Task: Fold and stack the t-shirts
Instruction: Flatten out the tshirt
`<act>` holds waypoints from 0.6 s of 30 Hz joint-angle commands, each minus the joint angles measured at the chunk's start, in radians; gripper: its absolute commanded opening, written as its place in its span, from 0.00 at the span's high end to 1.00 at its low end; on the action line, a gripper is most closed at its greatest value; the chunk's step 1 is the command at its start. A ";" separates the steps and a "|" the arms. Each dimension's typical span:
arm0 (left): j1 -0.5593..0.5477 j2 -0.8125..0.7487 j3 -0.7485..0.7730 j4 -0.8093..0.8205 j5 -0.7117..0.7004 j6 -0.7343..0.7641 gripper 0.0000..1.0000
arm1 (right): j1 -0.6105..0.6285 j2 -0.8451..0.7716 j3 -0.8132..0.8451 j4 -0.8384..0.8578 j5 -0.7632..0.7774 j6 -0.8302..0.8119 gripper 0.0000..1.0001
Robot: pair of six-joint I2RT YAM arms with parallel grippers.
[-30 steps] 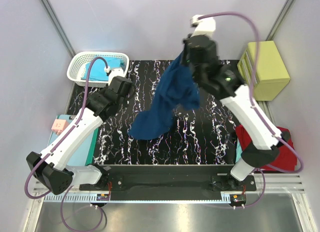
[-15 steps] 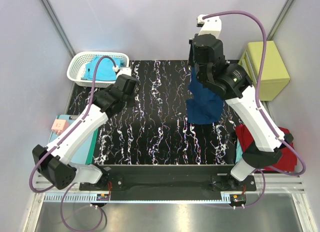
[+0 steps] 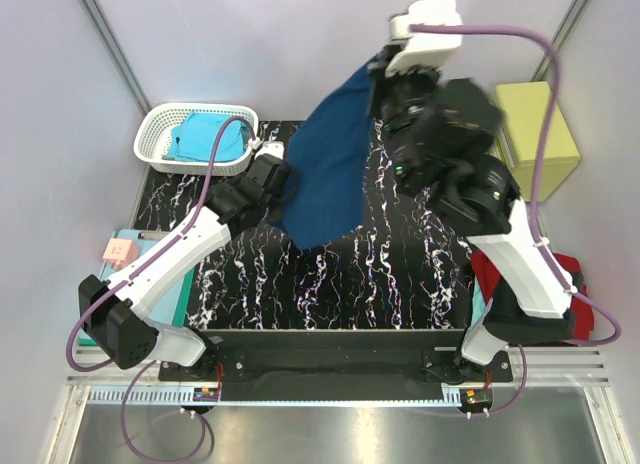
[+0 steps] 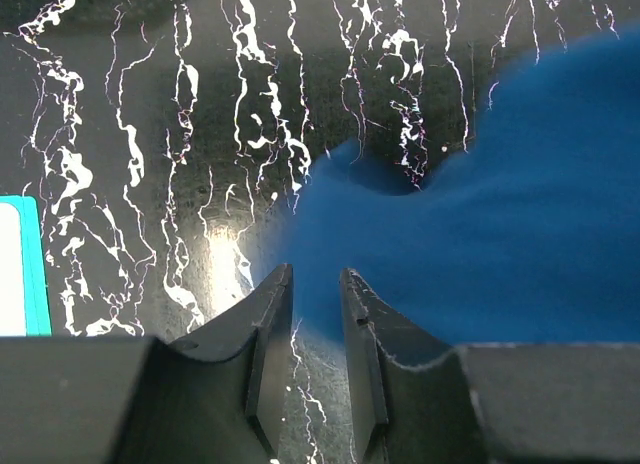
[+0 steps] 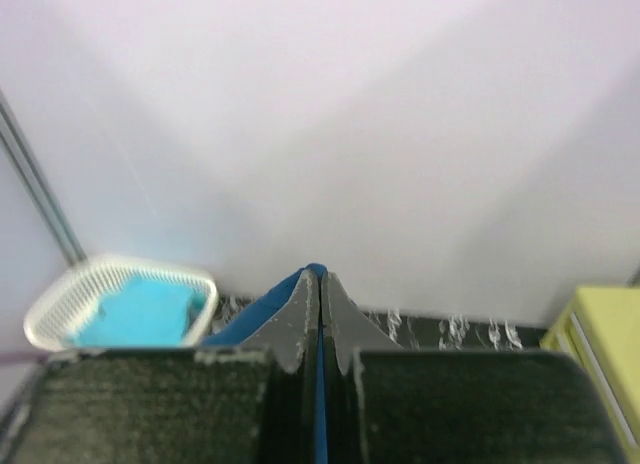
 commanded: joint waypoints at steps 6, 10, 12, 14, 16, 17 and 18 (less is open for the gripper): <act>0.001 -0.037 -0.015 0.039 -0.004 0.016 0.70 | 0.038 -0.081 -0.009 0.634 0.121 -0.537 1.00; 0.001 -0.027 0.001 0.039 -0.012 0.020 0.69 | -0.015 -0.088 -0.044 0.638 0.158 -0.518 1.00; 0.001 -0.018 0.020 0.037 -0.009 0.021 0.69 | 0.017 -0.088 0.059 0.577 0.116 -0.486 1.00; 0.001 -0.012 0.037 0.039 -0.003 0.021 0.69 | 0.016 -0.089 0.117 0.546 0.083 -0.437 1.00; 0.001 0.000 0.046 0.039 0.005 0.023 0.69 | -0.007 -0.089 0.119 0.547 0.083 -0.429 1.00; 0.001 0.006 0.055 0.039 0.007 0.020 0.69 | -0.006 -0.085 0.109 0.539 0.091 -0.425 1.00; 0.001 0.012 0.058 0.039 0.011 0.020 0.70 | -0.007 -0.079 0.108 0.521 0.094 -0.420 1.00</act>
